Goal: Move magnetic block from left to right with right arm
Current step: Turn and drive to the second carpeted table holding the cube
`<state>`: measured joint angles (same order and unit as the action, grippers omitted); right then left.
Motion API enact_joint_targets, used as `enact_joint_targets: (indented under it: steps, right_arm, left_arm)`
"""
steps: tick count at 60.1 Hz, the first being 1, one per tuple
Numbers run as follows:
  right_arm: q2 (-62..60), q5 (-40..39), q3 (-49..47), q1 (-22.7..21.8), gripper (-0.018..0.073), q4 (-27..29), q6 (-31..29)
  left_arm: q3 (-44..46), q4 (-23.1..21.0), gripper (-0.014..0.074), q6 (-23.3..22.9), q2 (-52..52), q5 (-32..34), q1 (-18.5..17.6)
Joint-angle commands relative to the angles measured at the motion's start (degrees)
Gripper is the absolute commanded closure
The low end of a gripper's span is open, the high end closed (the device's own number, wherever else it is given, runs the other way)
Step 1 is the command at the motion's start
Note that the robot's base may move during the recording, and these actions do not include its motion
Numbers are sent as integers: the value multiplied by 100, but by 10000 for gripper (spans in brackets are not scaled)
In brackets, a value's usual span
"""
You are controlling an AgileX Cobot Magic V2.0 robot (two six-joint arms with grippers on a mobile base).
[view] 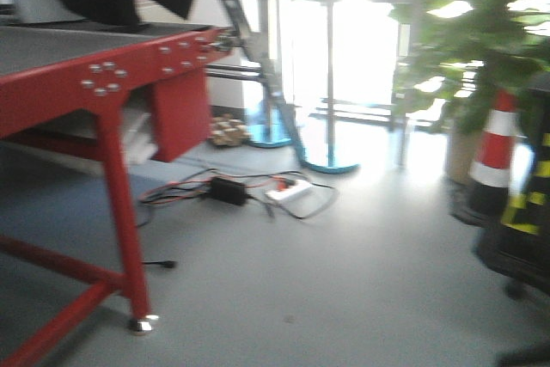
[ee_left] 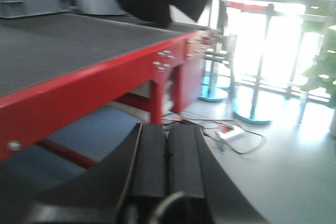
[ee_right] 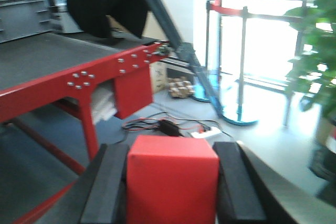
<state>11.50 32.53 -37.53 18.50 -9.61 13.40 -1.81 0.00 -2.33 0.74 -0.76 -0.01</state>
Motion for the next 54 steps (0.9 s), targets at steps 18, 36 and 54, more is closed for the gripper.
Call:
enact_joint_targets:
  steps: [18, 36, 54]
  right_arm:
    - [84, -540, -152, -27, 461, -60, -32]
    - [84, -540, -152, -27, 461, -60, -32]
    - [84, -540, -152, -27, 461, -60, -32]
  left_arm:
    - [-55, 0, 713, -38, 88, 505, 10]
    - [-55, 0, 713, -38, 88, 505, 10]
    - [-55, 0, 713, -38, 88, 505, 10]
